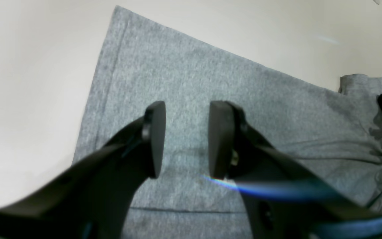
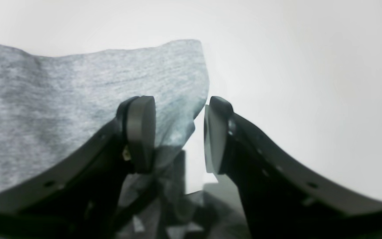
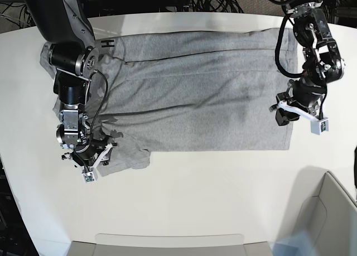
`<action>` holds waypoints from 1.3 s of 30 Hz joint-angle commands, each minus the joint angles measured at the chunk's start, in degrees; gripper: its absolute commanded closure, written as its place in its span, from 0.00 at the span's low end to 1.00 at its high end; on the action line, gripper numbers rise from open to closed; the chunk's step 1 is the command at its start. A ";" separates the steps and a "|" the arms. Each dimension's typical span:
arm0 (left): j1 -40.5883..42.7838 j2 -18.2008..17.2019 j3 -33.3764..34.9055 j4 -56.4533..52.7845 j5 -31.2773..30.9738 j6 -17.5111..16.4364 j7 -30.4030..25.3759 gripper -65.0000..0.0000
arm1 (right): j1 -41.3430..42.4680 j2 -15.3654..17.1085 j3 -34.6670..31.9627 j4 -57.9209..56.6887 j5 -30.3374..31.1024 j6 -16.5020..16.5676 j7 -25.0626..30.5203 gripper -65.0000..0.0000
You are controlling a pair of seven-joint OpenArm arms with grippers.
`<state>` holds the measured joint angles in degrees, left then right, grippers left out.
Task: Fold the T-shirt properly
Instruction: 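Move the left gripper to the hem corner and grasp it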
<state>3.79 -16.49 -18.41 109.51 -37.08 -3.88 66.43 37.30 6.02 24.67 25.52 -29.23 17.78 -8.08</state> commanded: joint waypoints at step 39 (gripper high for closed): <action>-0.76 -0.70 -0.09 0.86 -0.59 0.06 -0.46 0.68 | -0.07 -5.19 0.35 0.37 4.66 2.04 -6.12 0.47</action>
<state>3.81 -16.49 -18.41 109.51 -37.08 -3.88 66.46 36.49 0.89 25.10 25.89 -24.16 18.20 -11.75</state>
